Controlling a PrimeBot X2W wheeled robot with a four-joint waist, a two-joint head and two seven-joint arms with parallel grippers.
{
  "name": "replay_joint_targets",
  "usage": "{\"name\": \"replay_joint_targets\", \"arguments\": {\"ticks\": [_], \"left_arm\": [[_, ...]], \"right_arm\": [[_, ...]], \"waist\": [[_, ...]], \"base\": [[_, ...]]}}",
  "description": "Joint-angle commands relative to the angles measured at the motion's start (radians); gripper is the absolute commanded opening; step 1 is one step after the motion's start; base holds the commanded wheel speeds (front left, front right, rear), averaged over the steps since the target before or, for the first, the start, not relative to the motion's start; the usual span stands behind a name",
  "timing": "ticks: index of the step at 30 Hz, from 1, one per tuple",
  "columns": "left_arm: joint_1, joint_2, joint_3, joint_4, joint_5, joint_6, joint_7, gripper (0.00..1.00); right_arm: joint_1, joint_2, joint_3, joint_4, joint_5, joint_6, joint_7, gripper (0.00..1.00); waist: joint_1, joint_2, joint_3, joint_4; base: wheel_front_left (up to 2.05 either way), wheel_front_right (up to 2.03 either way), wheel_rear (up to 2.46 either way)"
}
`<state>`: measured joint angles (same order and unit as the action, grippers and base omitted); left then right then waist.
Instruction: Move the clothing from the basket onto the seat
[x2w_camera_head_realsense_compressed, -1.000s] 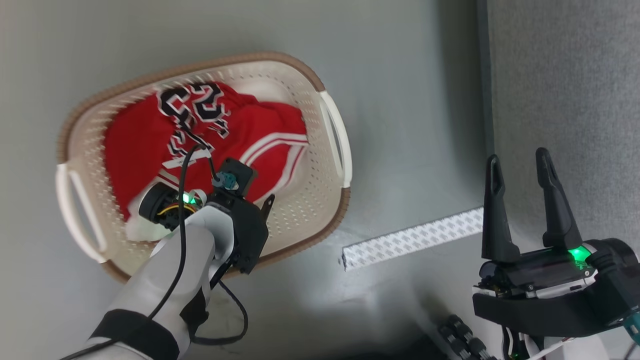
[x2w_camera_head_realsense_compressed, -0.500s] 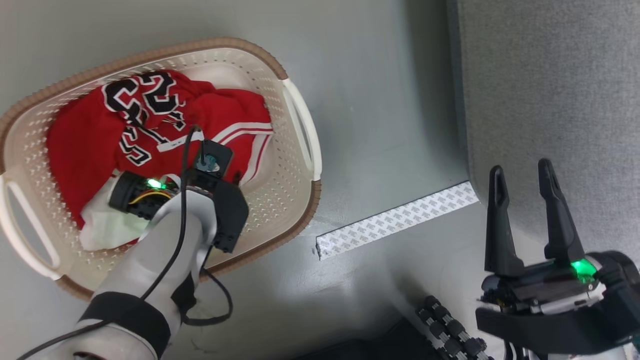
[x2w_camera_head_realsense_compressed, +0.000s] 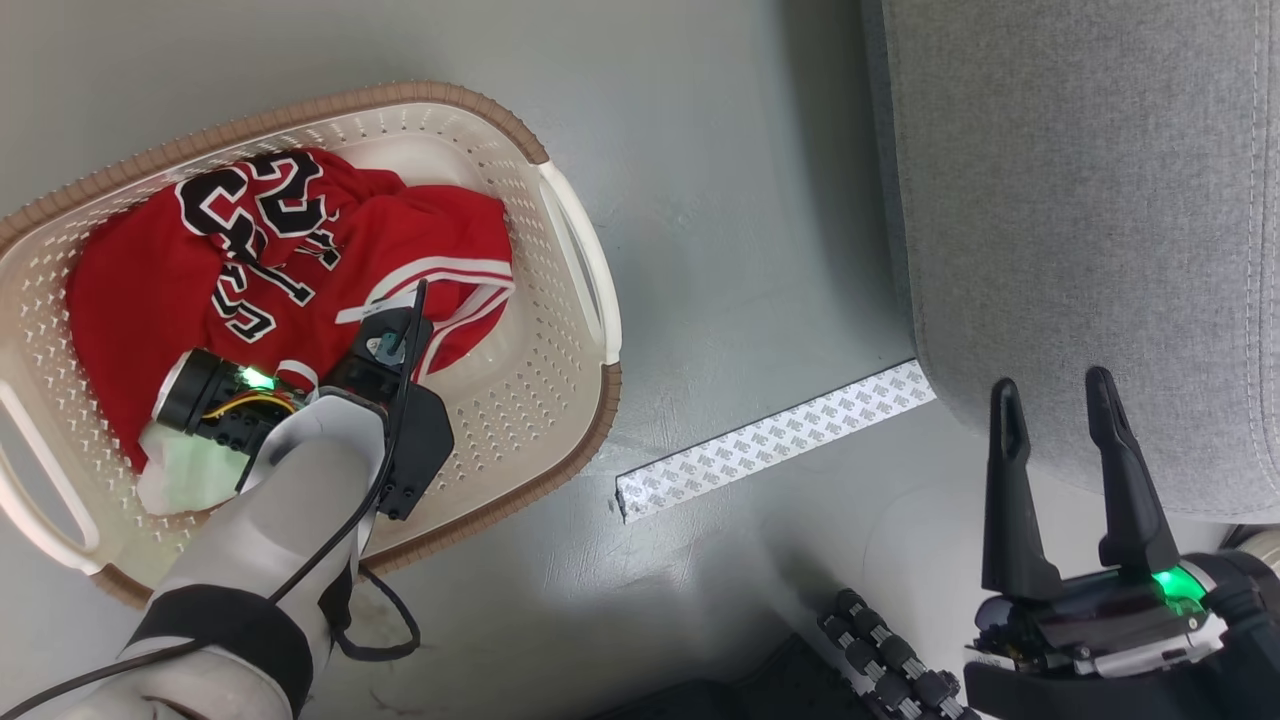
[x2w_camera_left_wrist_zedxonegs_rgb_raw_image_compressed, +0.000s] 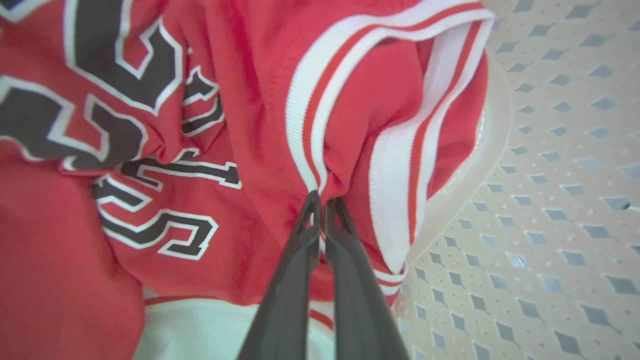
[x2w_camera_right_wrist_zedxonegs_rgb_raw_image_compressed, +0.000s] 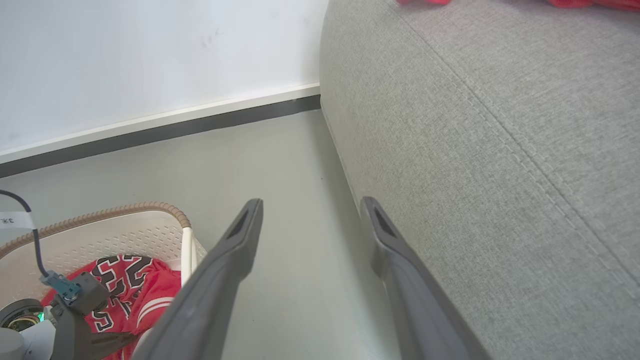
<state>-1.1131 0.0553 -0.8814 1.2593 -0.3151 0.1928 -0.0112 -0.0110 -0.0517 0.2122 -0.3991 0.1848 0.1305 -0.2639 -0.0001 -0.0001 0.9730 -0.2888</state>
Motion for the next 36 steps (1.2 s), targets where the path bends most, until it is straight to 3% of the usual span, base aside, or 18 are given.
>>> {"name": "replay_joint_targets", "arguments": {"ticks": [1,13,21,27,36], "left_arm": [[-0.001,0.012,-0.004,0.011,0.005,0.003,-0.008,0.00],[-0.002,0.021,0.054,0.020,-0.079,-0.052,-0.145,0.00],[0.111,-0.002,0.092,-0.007,-0.163,-0.124,-0.239,0.00],[0.193,-0.004,0.073,-0.137,-0.251,-0.188,-0.249,0.00],[0.259,-0.006,-0.035,-0.405,-0.385,-0.070,-0.154,0.00]], "right_arm": [[0.014,0.002,-0.006,-0.003,0.004,0.000,-0.001,1.00],[-0.038,0.002,0.012,0.027,0.016,0.000,-0.001,1.00],[-0.100,0.001,0.021,0.139,-0.029,0.000,-0.001,1.00],[-0.126,0.001,0.026,0.248,-0.063,0.000,0.005,1.00],[-0.099,0.000,0.074,0.378,-0.046,0.000,0.060,1.00]], "waist": [[0.0001,0.0001,0.000,0.001],[0.0001,0.0001,-0.038,0.012],[0.0001,0.0001,-0.258,0.087],[0.0001,0.0001,-0.452,0.189],[0.0001,0.0001,-0.769,0.306]], "base": [[0.00,0.00,0.00],[0.00,0.00,0.00],[0.00,0.00,0.00],[0.00,0.00,0.00],[0.00,0.00,0.00]]}}
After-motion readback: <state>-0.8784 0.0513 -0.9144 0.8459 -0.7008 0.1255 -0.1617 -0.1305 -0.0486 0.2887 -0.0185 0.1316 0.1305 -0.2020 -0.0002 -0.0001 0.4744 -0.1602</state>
